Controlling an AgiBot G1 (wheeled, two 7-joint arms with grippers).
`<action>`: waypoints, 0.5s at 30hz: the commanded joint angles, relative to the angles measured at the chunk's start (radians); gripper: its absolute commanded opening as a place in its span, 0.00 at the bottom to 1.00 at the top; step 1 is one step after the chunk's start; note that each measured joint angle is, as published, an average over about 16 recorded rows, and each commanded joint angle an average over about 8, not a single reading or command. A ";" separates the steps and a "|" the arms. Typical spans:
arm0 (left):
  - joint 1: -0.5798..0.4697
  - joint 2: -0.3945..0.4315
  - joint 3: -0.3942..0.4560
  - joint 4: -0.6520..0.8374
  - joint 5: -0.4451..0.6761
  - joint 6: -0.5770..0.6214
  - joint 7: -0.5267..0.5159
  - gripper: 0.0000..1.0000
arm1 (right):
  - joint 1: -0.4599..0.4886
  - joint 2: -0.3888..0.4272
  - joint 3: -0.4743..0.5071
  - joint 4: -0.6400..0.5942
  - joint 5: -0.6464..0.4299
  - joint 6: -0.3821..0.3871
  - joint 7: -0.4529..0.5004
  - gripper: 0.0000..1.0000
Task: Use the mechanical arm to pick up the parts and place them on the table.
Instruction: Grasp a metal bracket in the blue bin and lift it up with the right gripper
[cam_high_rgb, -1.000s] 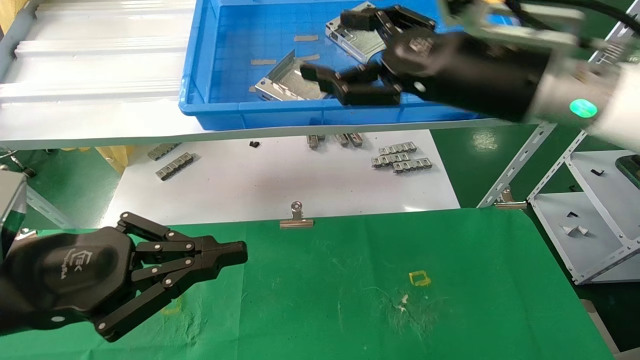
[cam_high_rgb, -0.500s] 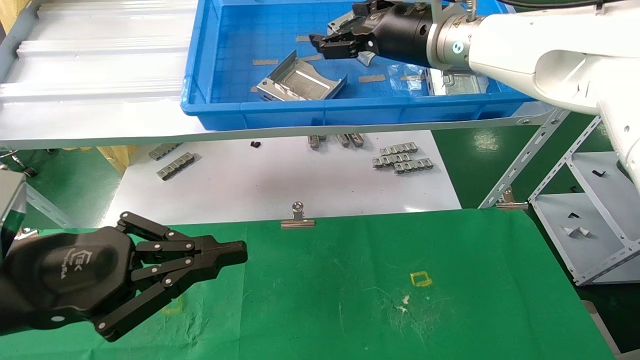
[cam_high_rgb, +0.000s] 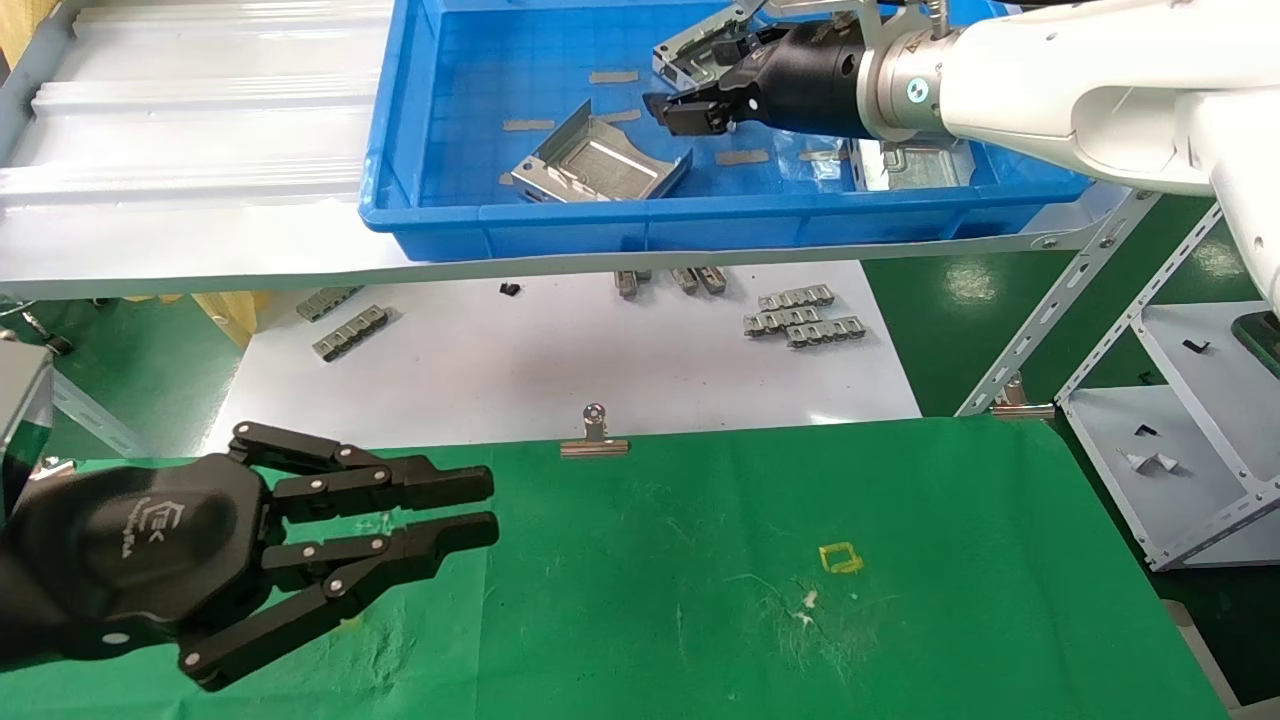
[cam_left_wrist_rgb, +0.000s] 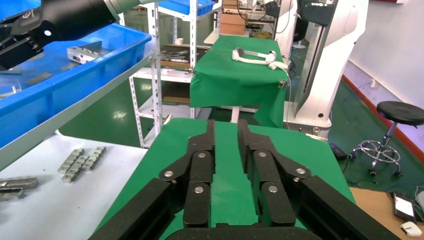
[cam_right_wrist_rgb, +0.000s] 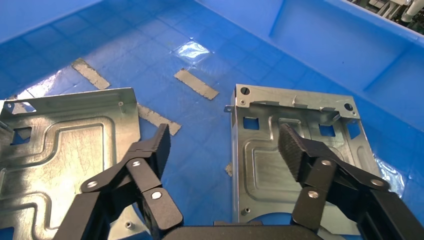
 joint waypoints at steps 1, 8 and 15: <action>0.000 0.000 0.000 0.000 0.000 0.000 0.000 1.00 | 0.000 0.000 -0.019 0.011 -0.003 0.007 0.022 0.00; 0.000 0.000 0.000 0.000 0.000 0.000 0.000 1.00 | -0.023 0.000 -0.075 0.045 0.013 0.049 0.079 0.00; 0.000 0.000 0.000 0.000 0.000 0.000 0.000 1.00 | -0.037 0.002 -0.120 0.065 0.041 0.110 0.111 0.00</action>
